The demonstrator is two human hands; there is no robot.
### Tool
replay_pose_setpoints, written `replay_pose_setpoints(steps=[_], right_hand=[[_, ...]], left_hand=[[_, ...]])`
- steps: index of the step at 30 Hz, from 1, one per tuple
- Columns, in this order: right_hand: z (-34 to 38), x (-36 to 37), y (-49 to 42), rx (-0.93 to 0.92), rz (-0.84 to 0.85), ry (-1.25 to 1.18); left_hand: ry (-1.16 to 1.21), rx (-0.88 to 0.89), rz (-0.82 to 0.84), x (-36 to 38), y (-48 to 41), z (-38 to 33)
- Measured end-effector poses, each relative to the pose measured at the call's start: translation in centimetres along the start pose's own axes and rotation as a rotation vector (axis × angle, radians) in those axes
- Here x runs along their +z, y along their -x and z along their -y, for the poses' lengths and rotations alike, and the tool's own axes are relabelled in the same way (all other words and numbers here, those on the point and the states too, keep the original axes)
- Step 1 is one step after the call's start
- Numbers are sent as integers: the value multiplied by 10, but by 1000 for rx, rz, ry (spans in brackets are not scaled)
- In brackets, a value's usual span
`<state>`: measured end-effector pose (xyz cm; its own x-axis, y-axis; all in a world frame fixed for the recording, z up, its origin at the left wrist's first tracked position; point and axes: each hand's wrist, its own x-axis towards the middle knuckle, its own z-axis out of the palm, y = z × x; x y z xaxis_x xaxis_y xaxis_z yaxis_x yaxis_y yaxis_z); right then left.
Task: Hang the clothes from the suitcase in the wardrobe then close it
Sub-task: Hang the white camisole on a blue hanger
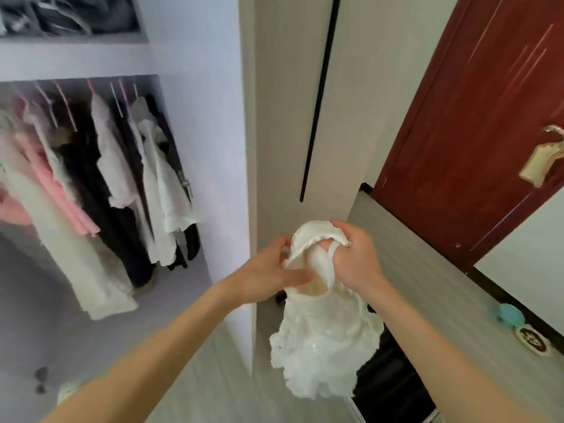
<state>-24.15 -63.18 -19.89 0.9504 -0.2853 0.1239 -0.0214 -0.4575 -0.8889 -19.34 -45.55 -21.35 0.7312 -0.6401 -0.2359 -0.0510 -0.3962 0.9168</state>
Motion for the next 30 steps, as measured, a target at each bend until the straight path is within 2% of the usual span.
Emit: replay_pose_setpoints(steps=[5,7,8,10,12,15,18,20,24,27,30], right_hand=[[66,107,39,-100,217,116],[92,173,49,-141,285,184],[94,175,45,-134,257,210],[112,216,45,-129,257,237],[126,242,40,-88,251,224],[151,281,31,31,262,86],[170,306,19,243,277,-190],[181,316,17,354,294,-335],[201,335,23,411,372,-460],[210,344,24,383,443,-482],[215,344,20,381,433,-499]], left_hand=[[-256,-138,115,-105,96,64],[-338,-218,6,-164,141,100],[-345,-234,-35,-174,136,102],[-303,-295,-163,-214,162,124],[-166,-317,-235,-236,181,135],[78,-273,-352,-257,220,143],[155,-148,-596,-268,242,150],[112,-62,-701,-271,250,151],[-78,94,-804,-273,254,135],[-177,101,-733,-276,245,123],[-194,66,-645,-284,241,115]])
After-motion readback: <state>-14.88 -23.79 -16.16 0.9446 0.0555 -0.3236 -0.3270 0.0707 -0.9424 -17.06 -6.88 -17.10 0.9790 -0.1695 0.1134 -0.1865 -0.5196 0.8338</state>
